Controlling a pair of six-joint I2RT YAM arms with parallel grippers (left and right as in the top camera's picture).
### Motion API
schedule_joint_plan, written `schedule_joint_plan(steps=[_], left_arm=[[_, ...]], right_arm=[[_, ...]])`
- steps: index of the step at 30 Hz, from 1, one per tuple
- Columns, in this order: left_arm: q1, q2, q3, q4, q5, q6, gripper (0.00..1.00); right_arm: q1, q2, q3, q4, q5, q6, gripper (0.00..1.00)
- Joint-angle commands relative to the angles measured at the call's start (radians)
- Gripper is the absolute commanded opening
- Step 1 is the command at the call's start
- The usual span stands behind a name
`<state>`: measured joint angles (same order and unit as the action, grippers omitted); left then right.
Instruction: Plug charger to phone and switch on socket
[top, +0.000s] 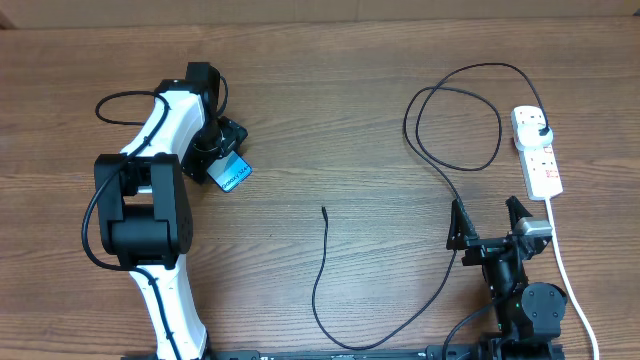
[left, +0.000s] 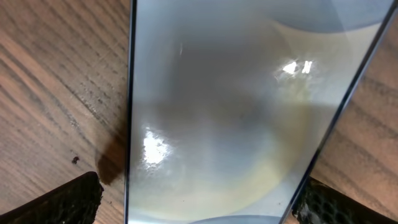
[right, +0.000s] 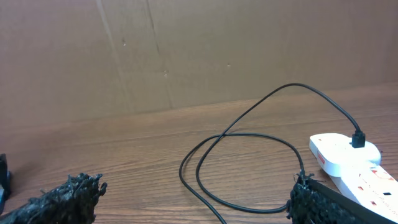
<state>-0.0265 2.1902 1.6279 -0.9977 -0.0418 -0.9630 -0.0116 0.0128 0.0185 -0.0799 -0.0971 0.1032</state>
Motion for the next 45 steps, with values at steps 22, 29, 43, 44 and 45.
schedule_joint_plan(steps=[22, 29, 43, 44, 45], left_arm=[[0.034, 0.015, 0.009, 0.027, -0.014, -0.002, 1.00], [0.034, 0.018, 0.008, 0.025, -0.008, -0.001, 1.00], [0.034, 0.110, 0.010, 0.009, 0.044, -0.002, 1.00], [0.034, 0.110, 0.011, 0.009, 0.046, -0.002, 1.00], [0.034, 0.110, 0.011, 0.007, 0.046, -0.002, 1.00]], right_arm=[[0.005, -0.010, -0.010, 0.003, 0.007, -0.006, 1.00], [0.005, -0.010, -0.010, 0.003, 0.007, -0.006, 1.00], [0.005, -0.010, -0.010, 0.003, 0.007, -0.006, 1.00], [0.005, -0.010, -0.010, 0.003, 0.007, -0.006, 1.00], [0.005, -0.010, -0.010, 0.003, 0.007, -0.006, 1.00]])
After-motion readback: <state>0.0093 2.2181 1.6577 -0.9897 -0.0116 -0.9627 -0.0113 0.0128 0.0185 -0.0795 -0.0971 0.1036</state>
